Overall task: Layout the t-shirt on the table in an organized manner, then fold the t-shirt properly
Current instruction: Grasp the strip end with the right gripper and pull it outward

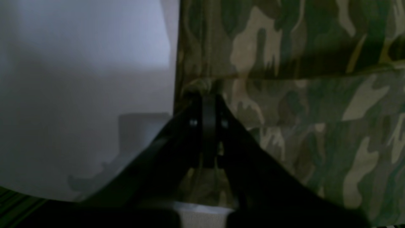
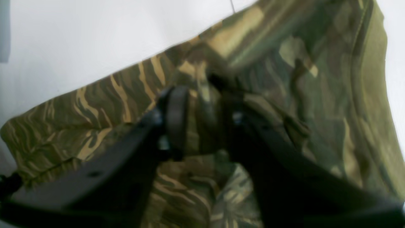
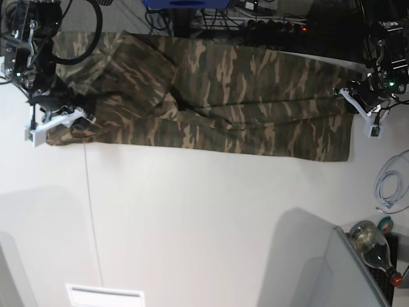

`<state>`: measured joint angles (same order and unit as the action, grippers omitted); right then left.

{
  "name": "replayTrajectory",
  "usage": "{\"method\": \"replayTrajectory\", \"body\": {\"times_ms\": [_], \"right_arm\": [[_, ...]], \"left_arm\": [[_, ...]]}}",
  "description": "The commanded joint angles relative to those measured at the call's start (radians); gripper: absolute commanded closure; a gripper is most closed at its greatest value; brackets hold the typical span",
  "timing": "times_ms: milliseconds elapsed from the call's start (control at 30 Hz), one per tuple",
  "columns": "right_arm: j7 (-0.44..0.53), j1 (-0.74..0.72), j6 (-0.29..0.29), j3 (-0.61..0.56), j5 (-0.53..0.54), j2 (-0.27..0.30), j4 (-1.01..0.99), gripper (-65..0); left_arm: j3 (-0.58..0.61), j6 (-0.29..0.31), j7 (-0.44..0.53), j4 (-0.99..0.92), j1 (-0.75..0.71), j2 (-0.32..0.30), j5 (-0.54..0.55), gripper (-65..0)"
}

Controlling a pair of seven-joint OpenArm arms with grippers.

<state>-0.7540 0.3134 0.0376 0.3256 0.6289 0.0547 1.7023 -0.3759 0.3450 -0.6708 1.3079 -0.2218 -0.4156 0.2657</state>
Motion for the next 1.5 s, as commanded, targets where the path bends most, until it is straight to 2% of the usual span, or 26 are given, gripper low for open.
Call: {"method": "replayTrajectory", "body": {"times_ms": [0,67,133,233,300,400,433,467,700,867,1033,1267,1333,1467], "right_arm": [[0.014,0.0,0.018,0.011,0.009,0.015,0.031,-25.5],[0.023,0.023,0.038,0.042,0.009,0.018,0.058,-28.5],[0.08,0.06,0.04,0.056,0.009,0.001,0.107,-28.5],[0.159,0.119,0.037,0.013,0.009,-0.008,0.21,-27.8],[0.169,0.12,0.037,-0.059,0.009,0.007,0.232,-21.0],[0.167,0.053,0.038,-0.136,0.009,0.047,0.187,-4.8],[0.167,0.03,0.038,-0.15,0.009,0.052,0.152,-0.9],[0.167,0.007,0.038,-0.153,0.009,0.056,0.109,0.0],[0.179,-0.086,0.038,-0.15,0.01,0.083,-0.158,-0.8],[0.271,-0.084,0.038,-0.15,0.01,0.084,-0.252,-0.8],[0.267,-0.076,0.037,-0.15,0.012,0.084,-0.226,-0.8],[0.267,0.003,0.045,-0.156,0.016,0.076,0.061,-0.8],[0.265,-0.043,0.045,-0.156,0.013,0.078,0.055,-0.8],[0.224,-0.147,0.045,-0.15,0.012,0.084,-0.114,-0.8]], "left_arm": [[-0.007,-0.001,0.01,0.019,0.003,-0.019,0.004,0.0],[-0.007,-0.001,0.01,0.02,0.002,-0.019,0.004,0.0],[-0.007,-0.001,0.01,0.02,0.002,-0.019,0.004,0.0],[-0.007,-0.001,0.01,0.02,0.002,-0.019,0.004,0.0],[-0.007,-0.001,0.01,0.02,0.002,-0.019,0.004,0.0],[-0.007,-0.001,0.01,0.02,0.003,-0.019,0.004,0.0],[-0.007,-0.001,0.01,0.02,0.003,-0.019,0.004,0.0],[-0.007,-0.001,0.01,0.02,0.005,-0.019,0.004,0.0],[-0.008,-0.001,0.01,0.02,0.002,-0.021,0.004,0.0],[-0.008,-0.001,0.01,0.02,0.002,-0.021,0.004,0.0],[-0.008,-0.001,0.01,0.02,0.002,-0.019,0.004,0.0],[-0.008,-0.001,0.01,0.02,0.002,-0.019,0.004,0.0],[-0.008,-0.001,0.01,0.02,0.002,-0.019,0.004,0.0],[-0.008,-0.001,0.01,0.02,0.002,-0.019,0.004,0.0]]}}
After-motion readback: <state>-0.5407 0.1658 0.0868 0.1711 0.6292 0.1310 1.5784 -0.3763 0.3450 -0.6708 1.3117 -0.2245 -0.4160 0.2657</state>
